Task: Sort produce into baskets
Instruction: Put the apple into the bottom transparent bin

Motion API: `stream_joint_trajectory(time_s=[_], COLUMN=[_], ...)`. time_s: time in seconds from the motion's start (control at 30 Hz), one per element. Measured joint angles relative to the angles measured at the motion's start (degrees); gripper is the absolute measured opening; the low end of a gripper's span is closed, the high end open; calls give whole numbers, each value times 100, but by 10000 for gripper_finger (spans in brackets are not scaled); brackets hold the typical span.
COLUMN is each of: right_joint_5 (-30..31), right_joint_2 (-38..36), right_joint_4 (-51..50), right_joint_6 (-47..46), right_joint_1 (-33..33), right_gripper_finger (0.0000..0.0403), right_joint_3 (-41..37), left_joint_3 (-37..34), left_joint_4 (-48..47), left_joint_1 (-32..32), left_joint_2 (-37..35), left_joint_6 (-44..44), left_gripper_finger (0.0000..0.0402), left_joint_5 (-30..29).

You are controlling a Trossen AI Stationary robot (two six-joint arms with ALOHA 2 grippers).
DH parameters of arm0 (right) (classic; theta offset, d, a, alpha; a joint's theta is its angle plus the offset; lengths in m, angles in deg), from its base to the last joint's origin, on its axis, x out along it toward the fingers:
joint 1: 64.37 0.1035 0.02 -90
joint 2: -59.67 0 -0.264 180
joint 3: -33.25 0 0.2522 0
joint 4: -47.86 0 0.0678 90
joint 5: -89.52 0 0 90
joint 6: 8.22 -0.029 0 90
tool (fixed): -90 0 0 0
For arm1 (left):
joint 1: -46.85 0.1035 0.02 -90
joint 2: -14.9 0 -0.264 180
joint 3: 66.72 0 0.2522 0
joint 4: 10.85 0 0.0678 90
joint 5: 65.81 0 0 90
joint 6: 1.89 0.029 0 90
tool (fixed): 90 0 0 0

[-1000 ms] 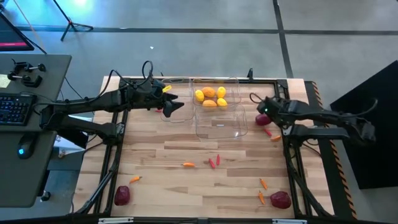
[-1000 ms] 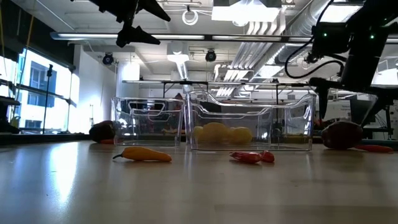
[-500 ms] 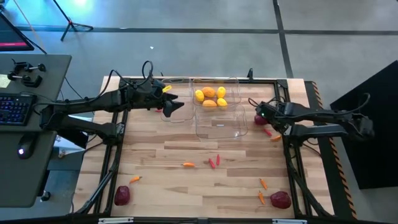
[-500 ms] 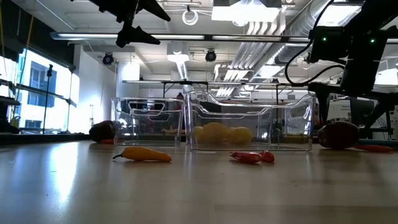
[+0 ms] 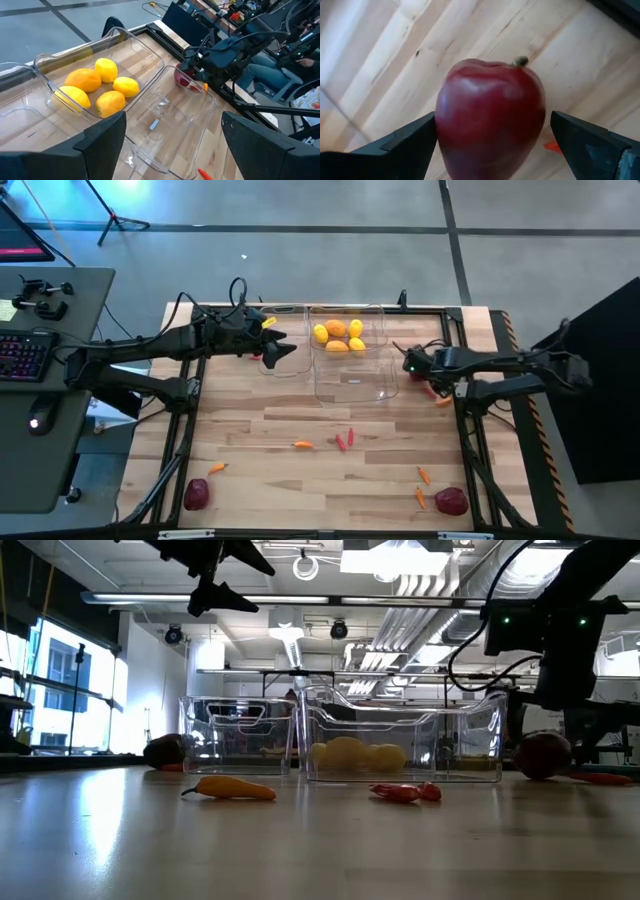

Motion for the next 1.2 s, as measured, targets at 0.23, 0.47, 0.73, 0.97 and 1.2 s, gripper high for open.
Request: stream_joint_trajectory(time_s=[0.23, 0.47, 0.73, 0.97, 1.2], right_joint_5=[-2, 242, 858, 924, 849], right_joint_2=[422, 232, -923, -1249, -778], right_joint_4=[22, -96, 1449, 4427, 4964], right_joint_6=[35, 611, 3009, 5253, 5130], right_joint_1=[-41, -170, 121, 976, 1545], right_gripper_finger=[355, 270, 270, 284, 288], right_joint_3=[0, 1, 2, 9, 11], left_joint_3=[0, 0, 0, 0, 0], left_joint_4=[-2, -4, -24, -22, -19], left_joint_1=[-2, -2, -4, -195, -393], left_joint_2=[0, 0, 0, -13, -14], left_joint_6=[-2, -3, -44, -212, -200], left_gripper_finger=[315, 315, 315, 315, 315], left_joint_5=[0, 68, 599, 960, 958])
